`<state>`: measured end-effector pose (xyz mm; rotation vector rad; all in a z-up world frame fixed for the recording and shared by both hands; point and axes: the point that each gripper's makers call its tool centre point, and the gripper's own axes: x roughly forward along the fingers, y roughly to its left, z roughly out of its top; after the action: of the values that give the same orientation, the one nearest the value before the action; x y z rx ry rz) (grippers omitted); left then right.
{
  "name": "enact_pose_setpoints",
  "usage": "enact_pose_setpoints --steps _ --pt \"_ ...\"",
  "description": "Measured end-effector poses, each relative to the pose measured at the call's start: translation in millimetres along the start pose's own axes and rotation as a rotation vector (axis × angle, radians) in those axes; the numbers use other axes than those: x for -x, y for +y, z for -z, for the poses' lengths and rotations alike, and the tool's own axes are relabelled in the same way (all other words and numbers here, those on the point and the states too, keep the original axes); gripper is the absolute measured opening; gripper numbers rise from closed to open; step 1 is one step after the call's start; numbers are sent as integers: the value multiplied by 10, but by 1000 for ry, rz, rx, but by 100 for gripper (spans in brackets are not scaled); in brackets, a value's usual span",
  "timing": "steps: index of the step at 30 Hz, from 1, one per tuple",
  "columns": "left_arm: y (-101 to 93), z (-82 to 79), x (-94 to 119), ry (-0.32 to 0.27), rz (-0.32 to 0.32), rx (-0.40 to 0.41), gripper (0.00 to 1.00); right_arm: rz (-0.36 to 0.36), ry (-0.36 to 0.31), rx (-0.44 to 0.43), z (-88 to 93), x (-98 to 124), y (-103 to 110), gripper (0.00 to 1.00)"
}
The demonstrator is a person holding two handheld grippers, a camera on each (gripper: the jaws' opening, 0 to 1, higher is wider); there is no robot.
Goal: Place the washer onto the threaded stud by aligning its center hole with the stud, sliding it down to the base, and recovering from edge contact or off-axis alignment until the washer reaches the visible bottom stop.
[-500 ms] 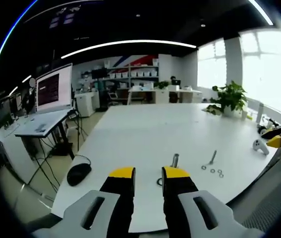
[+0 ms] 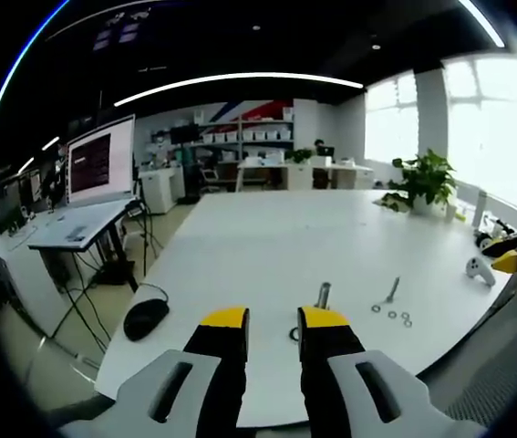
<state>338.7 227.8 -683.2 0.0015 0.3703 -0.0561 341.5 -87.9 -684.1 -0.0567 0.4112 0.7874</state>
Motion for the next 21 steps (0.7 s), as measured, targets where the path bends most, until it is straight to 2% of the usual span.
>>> enact_pose_setpoints --steps 11,14,17,21 --pt "3 5 9 -1 -3 1 20 2 13 1 40 1 -5 34" --pt "-6 7 12 0 0 -2 20 -5 25 6 62 -1 5 36" --pt "-8 8 12 1 2 -4 20 -12 41 47 93 2 3 36" --pt "-6 21 15 8 0 5 21 -26 62 38 134 -6 14 39"
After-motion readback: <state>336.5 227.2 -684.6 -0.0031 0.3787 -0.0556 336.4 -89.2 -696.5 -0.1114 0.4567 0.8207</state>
